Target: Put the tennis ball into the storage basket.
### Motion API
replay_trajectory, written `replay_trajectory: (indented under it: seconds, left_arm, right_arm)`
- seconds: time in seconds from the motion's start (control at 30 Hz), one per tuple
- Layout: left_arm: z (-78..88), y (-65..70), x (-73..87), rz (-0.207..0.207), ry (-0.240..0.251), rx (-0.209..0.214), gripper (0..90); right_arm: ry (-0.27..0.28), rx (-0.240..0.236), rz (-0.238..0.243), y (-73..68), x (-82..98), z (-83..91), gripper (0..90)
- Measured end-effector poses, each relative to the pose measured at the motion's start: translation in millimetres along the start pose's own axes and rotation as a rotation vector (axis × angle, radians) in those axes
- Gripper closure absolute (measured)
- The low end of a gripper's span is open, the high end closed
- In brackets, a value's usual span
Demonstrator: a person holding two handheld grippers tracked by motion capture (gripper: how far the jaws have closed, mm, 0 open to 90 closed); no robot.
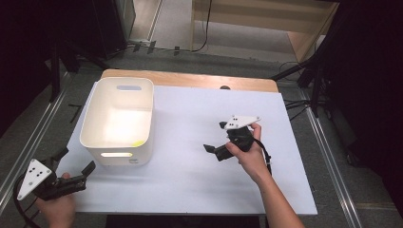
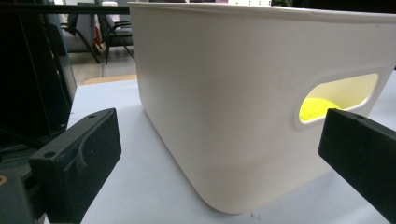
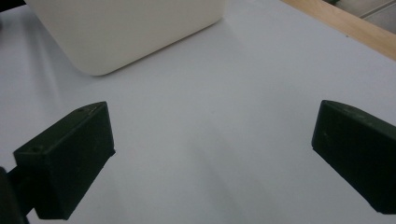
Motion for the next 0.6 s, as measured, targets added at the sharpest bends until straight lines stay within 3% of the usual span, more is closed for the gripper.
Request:
replay_trajectory:
  seconds: [0.6]
  left_arm:
    - [-0.6, 0.1, 0.3, -0.008, -0.006, 0.000, 0.0]
  right_arm:
    - [0.019, 0.053, -0.040, 7.3, 41.6, 19.8, 0.0]
Point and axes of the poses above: each handheld gripper's, and its own axes: z roughly backward along the jaws, x roughly out of its underside, y roughly to its right, the point moved 4 cm from there along -z, roughly forward along the jaws, and after that the axes turned 5 degrees about x, right-handed, at the moved point
